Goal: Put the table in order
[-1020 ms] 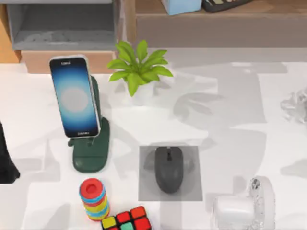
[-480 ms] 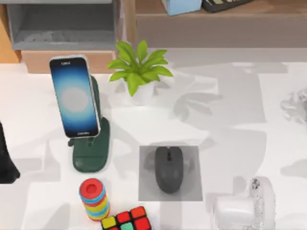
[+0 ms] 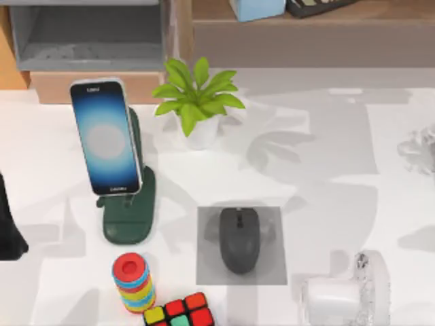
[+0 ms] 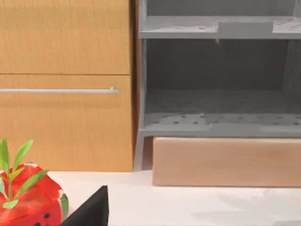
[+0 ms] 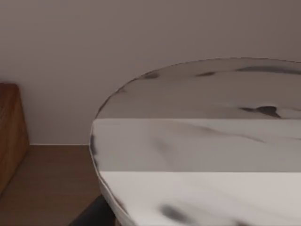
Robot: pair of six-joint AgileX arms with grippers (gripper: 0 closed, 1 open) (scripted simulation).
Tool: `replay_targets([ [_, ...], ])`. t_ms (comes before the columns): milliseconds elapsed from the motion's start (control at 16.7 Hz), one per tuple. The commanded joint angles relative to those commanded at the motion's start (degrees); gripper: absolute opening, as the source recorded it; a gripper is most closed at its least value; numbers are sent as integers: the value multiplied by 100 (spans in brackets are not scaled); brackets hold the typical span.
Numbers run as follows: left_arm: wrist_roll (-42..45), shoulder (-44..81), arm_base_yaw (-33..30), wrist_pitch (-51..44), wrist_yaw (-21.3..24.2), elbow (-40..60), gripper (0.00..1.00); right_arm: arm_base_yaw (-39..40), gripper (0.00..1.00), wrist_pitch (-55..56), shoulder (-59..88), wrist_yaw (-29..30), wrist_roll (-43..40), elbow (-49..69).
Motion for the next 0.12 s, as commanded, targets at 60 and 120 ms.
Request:
replay_targets([
  [60,0,0,0,0,0,0,100,0,100,0,0,0,0,0],
  [120,0,0,0,0,0,0,100,0,100,0,0,0,0,0],
])
